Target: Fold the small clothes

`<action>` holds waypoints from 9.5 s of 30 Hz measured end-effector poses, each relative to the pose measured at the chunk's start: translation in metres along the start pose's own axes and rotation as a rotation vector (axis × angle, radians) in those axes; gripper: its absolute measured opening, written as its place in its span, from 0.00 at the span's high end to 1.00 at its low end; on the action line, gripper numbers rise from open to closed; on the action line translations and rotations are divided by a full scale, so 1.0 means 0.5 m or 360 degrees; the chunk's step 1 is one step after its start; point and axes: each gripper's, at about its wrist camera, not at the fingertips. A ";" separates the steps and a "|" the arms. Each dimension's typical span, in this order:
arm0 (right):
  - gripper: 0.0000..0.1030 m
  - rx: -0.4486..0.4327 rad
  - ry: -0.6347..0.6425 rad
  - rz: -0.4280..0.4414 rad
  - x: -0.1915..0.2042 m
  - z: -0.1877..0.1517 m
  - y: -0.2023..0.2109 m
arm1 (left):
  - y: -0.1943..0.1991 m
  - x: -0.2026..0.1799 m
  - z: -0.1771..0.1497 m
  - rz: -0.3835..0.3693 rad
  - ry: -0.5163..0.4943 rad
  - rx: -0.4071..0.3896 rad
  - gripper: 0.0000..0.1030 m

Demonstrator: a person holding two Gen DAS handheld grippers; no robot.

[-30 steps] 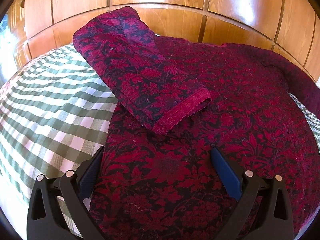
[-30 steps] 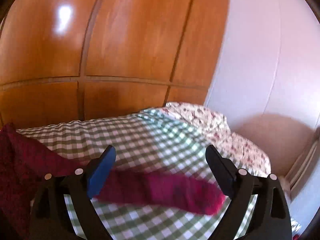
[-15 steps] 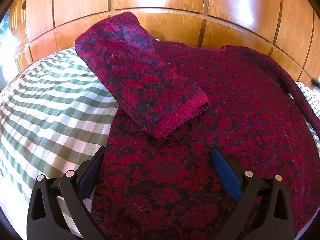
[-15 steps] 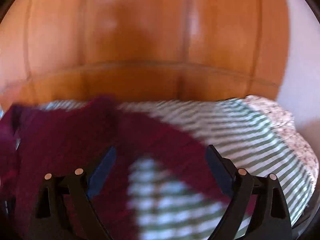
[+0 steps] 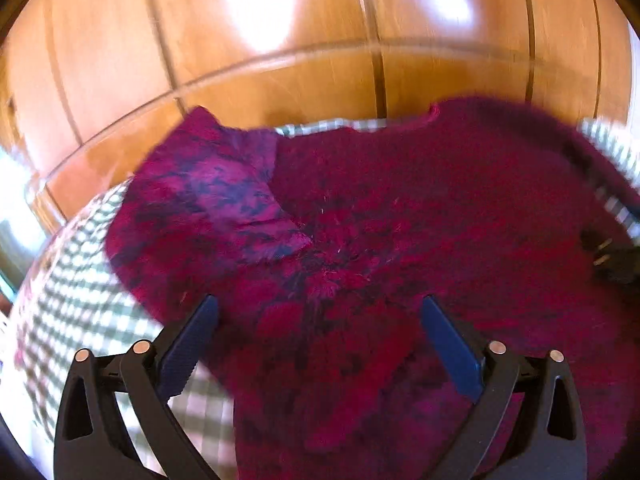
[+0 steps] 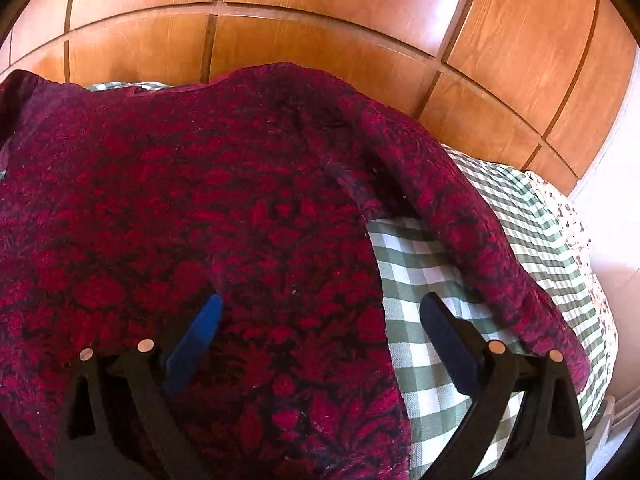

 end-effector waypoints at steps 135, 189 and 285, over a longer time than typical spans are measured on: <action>0.06 0.0132 -0.0543 0.0139 -0.032 0.000 0.010 | -0.116 0.525 -0.080 -0.0025 0.1506 -0.0066 0.22; 0.06 0.0122 -0.0556 0.0168 -0.015 0.010 0.007 | -0.011 0.381 0.211 0.0054 0.1066 -0.0534 0.90; 0.84 -0.0022 -0.0642 0.0694 0.099 0.194 -0.172 | -0.256 0.143 0.122 0.0328 0.0653 0.0012 0.58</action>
Point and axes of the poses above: each gripper's, at about its wrist camera, not at the fingertips, and y roughly against the way its jaws point, x to its left, z to its top, and after that the axes turned 10 degrees about -x, right-handed
